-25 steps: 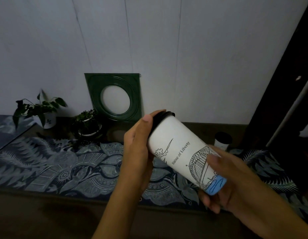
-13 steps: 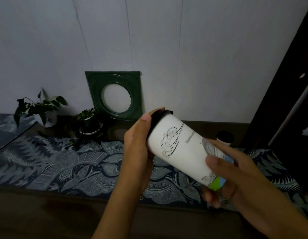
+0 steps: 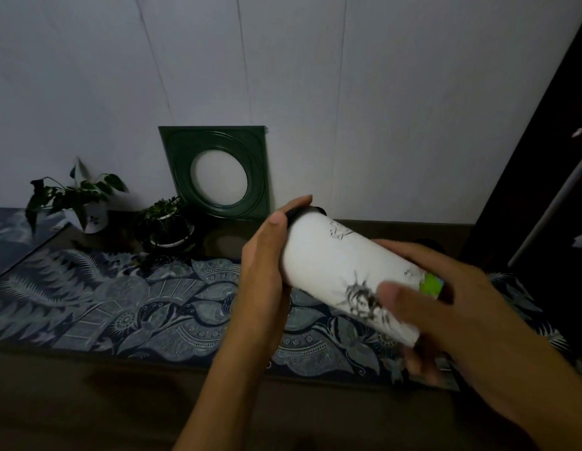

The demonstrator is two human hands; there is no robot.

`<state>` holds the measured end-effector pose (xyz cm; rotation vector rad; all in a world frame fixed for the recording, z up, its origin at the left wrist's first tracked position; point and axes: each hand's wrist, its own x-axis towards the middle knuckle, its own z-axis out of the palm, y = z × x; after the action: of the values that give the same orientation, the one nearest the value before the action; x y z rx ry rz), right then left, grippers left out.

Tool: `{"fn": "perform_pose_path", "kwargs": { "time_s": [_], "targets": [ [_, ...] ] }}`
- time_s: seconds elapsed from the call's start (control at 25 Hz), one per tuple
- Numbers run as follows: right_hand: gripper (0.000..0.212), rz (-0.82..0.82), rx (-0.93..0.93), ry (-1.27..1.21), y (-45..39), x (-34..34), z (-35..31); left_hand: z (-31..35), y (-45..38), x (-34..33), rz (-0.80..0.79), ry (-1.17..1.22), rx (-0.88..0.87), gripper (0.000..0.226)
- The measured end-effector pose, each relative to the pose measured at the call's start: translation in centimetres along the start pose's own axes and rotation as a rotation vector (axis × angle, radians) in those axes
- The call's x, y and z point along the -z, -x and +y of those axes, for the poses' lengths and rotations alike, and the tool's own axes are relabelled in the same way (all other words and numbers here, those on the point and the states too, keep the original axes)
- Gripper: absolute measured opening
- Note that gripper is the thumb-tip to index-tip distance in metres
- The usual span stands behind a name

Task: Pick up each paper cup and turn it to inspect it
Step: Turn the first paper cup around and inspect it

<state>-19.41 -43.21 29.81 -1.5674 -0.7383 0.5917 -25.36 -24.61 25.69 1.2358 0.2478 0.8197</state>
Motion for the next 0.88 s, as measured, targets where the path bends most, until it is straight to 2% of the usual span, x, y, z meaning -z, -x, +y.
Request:
{"fn": "perform_pose_path", "kwargs": {
  "time_s": [0.04,0.12,0.16,0.24,0.28,0.32,0.36,0.4,0.48,0.56,0.64,0.72,0.8,0.88],
  "targets": [
    [0.047,-0.029,-0.084,-0.118,-0.1,0.3,-0.4,-0.1,0.1,0.0,-0.007,0.013,-0.013,0.048],
    [0.043,-0.074,-0.073,-0.07,-0.3,0.4,-1.1,-0.1,0.1,0.1,0.009,0.045,0.028,0.044],
    [0.053,-0.082,0.038,0.12,-0.2,0.3,-1.3,-0.2,0.2,0.0,0.036,0.057,0.084,0.041],
    [0.075,0.006,0.41,0.701,-0.5,0.5,-1.5,-0.3,0.3,-0.1,0.073,0.081,0.247,0.044],
    [0.077,0.08,0.6,0.917,-0.6,0.5,-1.4,-0.2,0.3,0.0,0.071,0.105,0.321,0.047],
    [0.074,0.113,0.689,0.993,-0.5,0.5,-1.2,-0.2,0.3,-0.1,0.06,0.141,0.367,0.05],
    [0.07,0.132,0.671,0.958,-0.6,0.5,-1.5,-0.1,0.4,-0.1,0.043,0.173,0.376,0.051],
    [0.065,0.149,0.569,0.832,-0.7,0.5,-2.1,-0.1,0.5,-0.2,0.026,0.197,0.35,0.052],
    [0.051,0.135,0.308,0.439,-1.1,0.5,-2.7,-0.3,0.8,-0.4,-0.002,0.21,0.203,0.047],
    [0.046,0.132,0.188,0.263,-1.4,0.8,-2.5,-0.7,1.0,-0.6,0.011,0.16,0.037,0.042],
    [0.051,0.162,0.254,0.311,-1.2,0.7,-2.3,-1.0,1.1,-0.8,0.039,0.15,0.036,0.044],
    [0.056,0.211,0.5,0.552,-1.1,0.5,-1.8,-0.8,1.3,-0.9,0.037,0.196,0.228,0.047],
    [0.056,0.253,0.665,0.724,-1.0,0.3,-1.5,-0.5,1.6,-1.1,-0.06,0.253,0.406,0.052],
    [0.045,0.286,0.658,0.643,-1.1,0.4,-1.7,-0.7,1.8,-1.2,-0.093,0.262,0.338,0.049]
  ]
}}
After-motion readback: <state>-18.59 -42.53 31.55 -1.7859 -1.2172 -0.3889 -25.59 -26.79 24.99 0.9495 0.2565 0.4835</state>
